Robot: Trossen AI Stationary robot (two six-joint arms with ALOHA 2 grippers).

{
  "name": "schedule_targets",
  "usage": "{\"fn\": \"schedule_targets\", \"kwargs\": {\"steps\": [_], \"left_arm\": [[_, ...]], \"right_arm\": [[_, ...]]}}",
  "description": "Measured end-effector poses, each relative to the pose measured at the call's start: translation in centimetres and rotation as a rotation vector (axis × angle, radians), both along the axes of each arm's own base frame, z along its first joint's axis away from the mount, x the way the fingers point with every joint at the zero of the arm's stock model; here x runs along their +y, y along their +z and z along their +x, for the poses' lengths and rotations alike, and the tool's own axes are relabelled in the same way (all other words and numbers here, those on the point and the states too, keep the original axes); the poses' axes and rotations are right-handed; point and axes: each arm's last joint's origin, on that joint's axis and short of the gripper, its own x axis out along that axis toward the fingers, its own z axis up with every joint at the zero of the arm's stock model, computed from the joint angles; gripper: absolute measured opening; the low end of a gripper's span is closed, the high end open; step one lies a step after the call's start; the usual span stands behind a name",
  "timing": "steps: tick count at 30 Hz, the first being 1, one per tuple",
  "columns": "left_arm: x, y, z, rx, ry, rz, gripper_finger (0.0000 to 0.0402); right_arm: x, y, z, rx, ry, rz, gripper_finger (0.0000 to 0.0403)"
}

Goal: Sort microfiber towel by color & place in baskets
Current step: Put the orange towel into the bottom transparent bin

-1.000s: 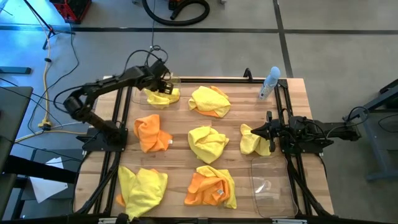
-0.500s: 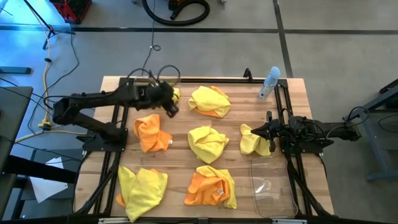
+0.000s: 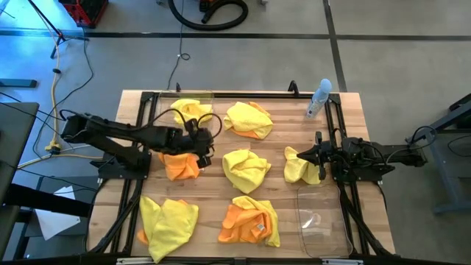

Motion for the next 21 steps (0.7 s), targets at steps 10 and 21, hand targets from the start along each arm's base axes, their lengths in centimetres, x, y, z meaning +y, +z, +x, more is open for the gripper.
{"fn": "schedule_targets", "kwargs": {"steps": [10,21], "left_arm": [[-1.9,-2.9,-0.9,0.073,-0.129,-0.014,0.0129],[-2.2,-5.0,-1.9,0.078,-0.171,-0.047,0.0129]], "right_arm": [[0.0,0.0,0.0,0.003,0.028,-0.155,0.0000],[0.0,0.0,0.0,0.000,0.002,-0.012,0.0000]]}}
